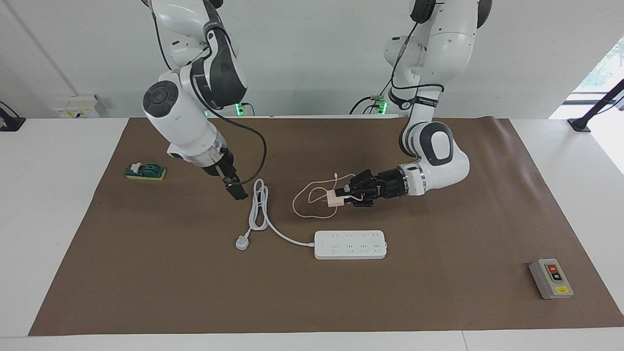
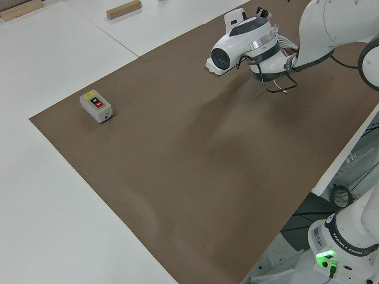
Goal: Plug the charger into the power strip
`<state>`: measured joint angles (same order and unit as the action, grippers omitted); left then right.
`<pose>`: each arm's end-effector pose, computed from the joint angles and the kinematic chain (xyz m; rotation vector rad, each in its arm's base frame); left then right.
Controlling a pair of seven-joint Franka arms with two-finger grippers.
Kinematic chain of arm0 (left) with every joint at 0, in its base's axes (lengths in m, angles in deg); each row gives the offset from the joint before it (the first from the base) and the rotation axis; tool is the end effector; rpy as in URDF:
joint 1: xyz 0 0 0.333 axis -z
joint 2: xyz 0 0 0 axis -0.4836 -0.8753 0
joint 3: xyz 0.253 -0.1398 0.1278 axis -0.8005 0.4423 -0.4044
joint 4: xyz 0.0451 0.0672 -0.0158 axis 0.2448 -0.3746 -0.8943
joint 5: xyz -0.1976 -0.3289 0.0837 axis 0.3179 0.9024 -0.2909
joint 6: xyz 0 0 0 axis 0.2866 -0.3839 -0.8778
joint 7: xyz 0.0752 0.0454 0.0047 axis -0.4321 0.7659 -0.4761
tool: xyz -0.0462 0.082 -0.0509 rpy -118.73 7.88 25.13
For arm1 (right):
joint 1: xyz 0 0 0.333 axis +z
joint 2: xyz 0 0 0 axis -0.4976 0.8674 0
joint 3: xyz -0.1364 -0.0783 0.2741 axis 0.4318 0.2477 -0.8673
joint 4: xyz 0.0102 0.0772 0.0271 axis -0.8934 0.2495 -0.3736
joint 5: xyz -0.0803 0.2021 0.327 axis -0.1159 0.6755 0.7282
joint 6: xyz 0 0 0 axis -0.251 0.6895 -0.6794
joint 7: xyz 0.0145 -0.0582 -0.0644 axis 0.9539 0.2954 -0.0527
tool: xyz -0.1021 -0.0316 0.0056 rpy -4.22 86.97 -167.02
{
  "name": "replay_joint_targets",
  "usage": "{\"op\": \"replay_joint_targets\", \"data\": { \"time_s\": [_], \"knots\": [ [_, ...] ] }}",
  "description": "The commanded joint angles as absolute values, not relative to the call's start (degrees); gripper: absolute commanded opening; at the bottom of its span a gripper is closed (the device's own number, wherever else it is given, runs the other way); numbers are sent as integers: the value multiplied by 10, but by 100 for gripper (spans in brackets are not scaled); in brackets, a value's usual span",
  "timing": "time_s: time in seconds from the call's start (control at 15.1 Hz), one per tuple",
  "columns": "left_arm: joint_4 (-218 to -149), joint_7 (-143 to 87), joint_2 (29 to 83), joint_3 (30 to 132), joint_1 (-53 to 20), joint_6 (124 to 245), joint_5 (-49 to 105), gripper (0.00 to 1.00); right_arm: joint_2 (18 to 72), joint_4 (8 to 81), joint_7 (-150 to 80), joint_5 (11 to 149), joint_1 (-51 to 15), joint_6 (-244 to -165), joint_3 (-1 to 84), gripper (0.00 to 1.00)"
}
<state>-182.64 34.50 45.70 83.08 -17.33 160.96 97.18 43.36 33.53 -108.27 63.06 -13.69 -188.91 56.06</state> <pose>0.5980 -0.2384 0.3563 1.7487 -0.0536 0.1947 0.6146 0.1216 0.4835 -2.6145 1.4974 0.2687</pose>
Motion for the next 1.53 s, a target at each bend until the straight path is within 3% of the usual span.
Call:
{"op": "replay_joint_targets", "data": {
  "time_s": [0.0, 0.4, 0.8, 1.19, 1.46],
  "knots": [
    [-1793, 292, 471, 824, -175, 1637, 887, 0, 407, 337, -974, 592, -166, -1856, 557, 100],
    [-1721, 92, 496, 816, -181, 1627, 643, 0, 301, 381, -787, 518, -177, -1801, 555, 100],
    [-1644, -67, 508, 794, -205, 1492, 349, 0, 293, 376, -680, 516, -203, -1761, 555, 100],
    [-1556, -243, 507, 767, -203, 1329, 199, 0, 286, 373, -647, 515, -203, -1760, 568, 100],
    [-1548, -313, 509, 763, -199, 1298, 156, 0, 286, 358, -578, 509, -203, -1757, 578, 100]
  ]
}}
